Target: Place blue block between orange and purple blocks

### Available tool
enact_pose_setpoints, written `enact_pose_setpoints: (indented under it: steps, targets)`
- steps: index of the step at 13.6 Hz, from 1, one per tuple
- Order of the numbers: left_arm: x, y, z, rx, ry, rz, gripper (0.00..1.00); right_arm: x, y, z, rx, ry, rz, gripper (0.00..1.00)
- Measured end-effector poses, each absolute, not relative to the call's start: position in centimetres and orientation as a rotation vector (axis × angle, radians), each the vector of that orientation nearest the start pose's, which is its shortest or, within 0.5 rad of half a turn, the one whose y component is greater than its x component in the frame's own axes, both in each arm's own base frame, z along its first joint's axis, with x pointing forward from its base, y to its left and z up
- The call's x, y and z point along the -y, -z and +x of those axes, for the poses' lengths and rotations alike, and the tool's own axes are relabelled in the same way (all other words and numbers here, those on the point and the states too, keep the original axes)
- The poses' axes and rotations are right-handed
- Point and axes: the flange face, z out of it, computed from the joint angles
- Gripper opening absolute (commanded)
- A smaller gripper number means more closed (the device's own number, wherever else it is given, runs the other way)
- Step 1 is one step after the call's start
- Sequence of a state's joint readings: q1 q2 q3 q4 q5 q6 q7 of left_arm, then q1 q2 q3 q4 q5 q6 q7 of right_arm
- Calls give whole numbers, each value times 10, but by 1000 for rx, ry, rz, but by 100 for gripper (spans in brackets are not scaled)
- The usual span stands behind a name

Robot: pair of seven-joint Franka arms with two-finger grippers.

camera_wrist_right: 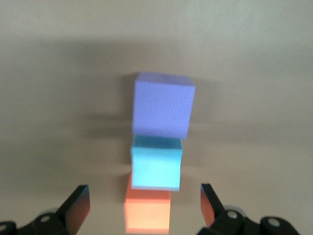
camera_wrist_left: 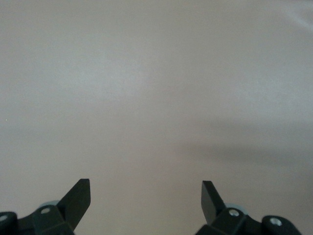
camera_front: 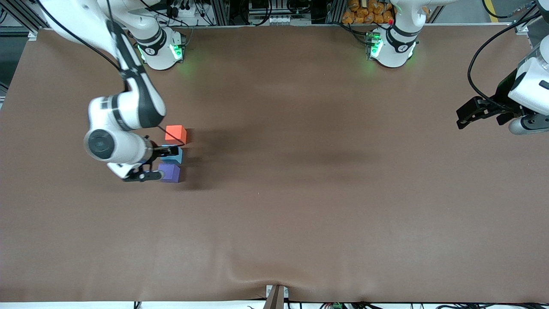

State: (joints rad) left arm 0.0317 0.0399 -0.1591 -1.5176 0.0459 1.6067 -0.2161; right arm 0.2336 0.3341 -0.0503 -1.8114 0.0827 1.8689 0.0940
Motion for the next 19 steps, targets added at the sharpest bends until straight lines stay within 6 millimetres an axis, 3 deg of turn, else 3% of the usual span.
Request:
enact_pose_setpoints:
  steps: [2, 4, 8, 12, 15, 17, 19]
  targets:
    - [66, -631, 567, 138, 87, -3107, 100, -104, -416, 619, 46, -354, -3073, 100]
    - [66, -631, 567, 138, 87, -3107, 100, -74, -483, 639, -8, -202, -3069, 100]
    - [64, -631, 567, 141, 88, -3107, 100, -16, -584, 632, -108, -189, -3078, 100]
    - [64, -631, 567, 142, 89, -3107, 100, 35, -643, 608, 72, -158, -3093, 100]
    - [66, -633, 567, 135, 94, -3110, 100, 53, -682, 573, 118, -119, -3104, 100]
    - [67, -632, 565, 110, 72, -3114, 100, 55, -687, 554, 121, -138, -3130, 100]
    - [68, -632, 560, 107, 34, -3129, 100, 56, -674, 551, 130, -148, -3172, 100]
